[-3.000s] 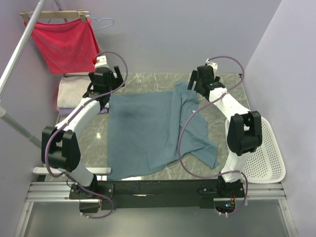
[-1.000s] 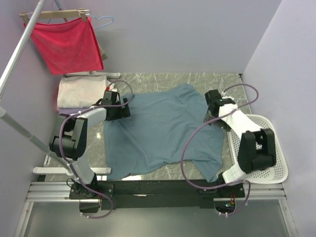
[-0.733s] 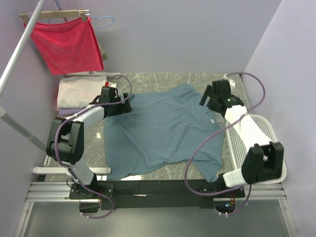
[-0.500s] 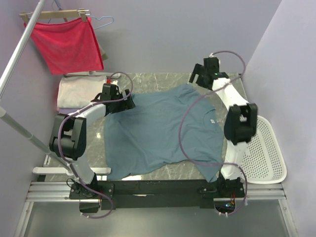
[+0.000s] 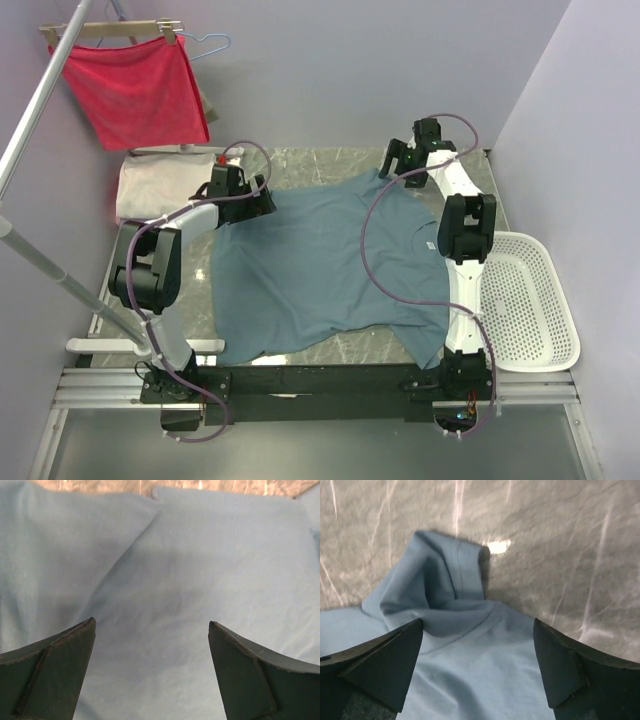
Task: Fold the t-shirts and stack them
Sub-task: Flatten out the tshirt
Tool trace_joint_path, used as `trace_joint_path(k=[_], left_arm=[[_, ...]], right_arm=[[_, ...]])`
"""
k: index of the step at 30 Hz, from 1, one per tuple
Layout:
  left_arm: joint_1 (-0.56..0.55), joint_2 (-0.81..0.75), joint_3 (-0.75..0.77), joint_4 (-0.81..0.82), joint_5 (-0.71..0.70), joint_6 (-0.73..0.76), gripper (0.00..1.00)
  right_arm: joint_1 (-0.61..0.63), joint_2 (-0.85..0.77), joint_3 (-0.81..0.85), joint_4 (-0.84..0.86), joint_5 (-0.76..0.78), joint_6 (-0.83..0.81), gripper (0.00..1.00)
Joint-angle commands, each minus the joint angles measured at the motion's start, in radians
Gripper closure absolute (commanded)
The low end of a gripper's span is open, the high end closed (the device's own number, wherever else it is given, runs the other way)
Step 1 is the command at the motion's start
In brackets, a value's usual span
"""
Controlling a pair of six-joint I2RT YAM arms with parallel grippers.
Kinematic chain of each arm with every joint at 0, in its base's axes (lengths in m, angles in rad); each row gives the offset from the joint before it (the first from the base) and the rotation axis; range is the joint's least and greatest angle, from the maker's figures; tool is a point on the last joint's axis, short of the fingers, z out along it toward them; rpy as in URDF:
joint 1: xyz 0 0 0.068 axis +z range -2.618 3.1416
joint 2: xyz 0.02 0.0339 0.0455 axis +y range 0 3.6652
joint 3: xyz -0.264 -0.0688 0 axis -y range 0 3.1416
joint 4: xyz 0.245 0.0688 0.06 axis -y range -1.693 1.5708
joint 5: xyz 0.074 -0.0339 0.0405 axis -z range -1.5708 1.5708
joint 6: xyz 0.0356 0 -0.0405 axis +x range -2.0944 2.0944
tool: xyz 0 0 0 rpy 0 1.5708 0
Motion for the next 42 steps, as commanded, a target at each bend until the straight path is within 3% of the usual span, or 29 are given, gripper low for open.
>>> trace_joint_path(k=[1,6,9,10,13,14,18,22,24,25,27,28,29,36,38,42], left_arm=[[0.001,0.007,0.044,-0.014,0.001,0.017,0.0],[0.001,0.016,0.048,-0.028,0.032,0.025,0.01],[0.001,0.022,0.044,-0.028,0.05,0.025,0.01],[0.001,0.025,0.047,-0.028,0.05,0.025,0.0],[0.001,0.027,0.04,-0.029,0.059,0.023,0.01],[0.001,0.025,0.04,-0.029,0.059,0.022,0.01],[0.001,0.01,0.032,-0.034,0.056,0.025,0.01],[0.001,0.01,0.037,-0.033,0.05,0.026,0.01],[0.001,0.019,0.04,-0.031,0.053,0.025,0.01],[0.001,0.025,0.047,-0.031,0.055,0.023,0.0],[0.001,0.038,0.049,-0.02,0.068,0.022,0.01],[0.001,0.044,0.057,-0.019,0.073,0.02,0.0],[0.001,0.053,0.061,-0.022,0.079,0.02,0.01],[0.009,0.08,0.13,-0.031,0.076,0.039,0.0],[0.023,0.143,0.184,-0.037,0.133,0.049,0.01],[0.043,0.269,0.383,-0.088,0.18,0.063,0.01]], right_arm=[[-0.007,0.012,0.067,-0.072,-0.117,-0.042,0.06],[-0.01,0.034,0.078,-0.149,-0.245,-0.094,0.11],[-0.018,0.025,0.043,-0.123,-0.246,-0.099,0.4],[-0.021,0.025,0.038,-0.119,-0.26,-0.093,0.6],[-0.045,-0.017,-0.029,-0.045,-0.254,-0.041,1.0],[-0.055,-0.071,-0.107,0.028,-0.239,-0.021,1.0],[-0.099,-0.286,-0.359,0.217,-0.046,0.068,1.0],[-0.102,-0.505,-0.532,0.24,0.346,0.113,1.0],[-0.102,-0.55,-0.571,0.223,0.419,0.125,1.0],[-0.102,-0.563,-0.587,0.228,0.422,0.119,0.94],[-0.102,-0.531,-0.556,0.198,0.365,0.09,0.66],[-0.101,-0.471,-0.495,0.149,0.334,0.081,0.47],[-0.099,-0.443,-0.456,0.112,0.314,0.079,0.39],[-0.099,-0.417,-0.384,0.11,0.338,0.074,0.18],[-0.099,-0.379,-0.313,0.083,0.364,0.073,0.11],[-0.102,-0.184,-0.03,-0.08,0.403,0.039,0.11]])
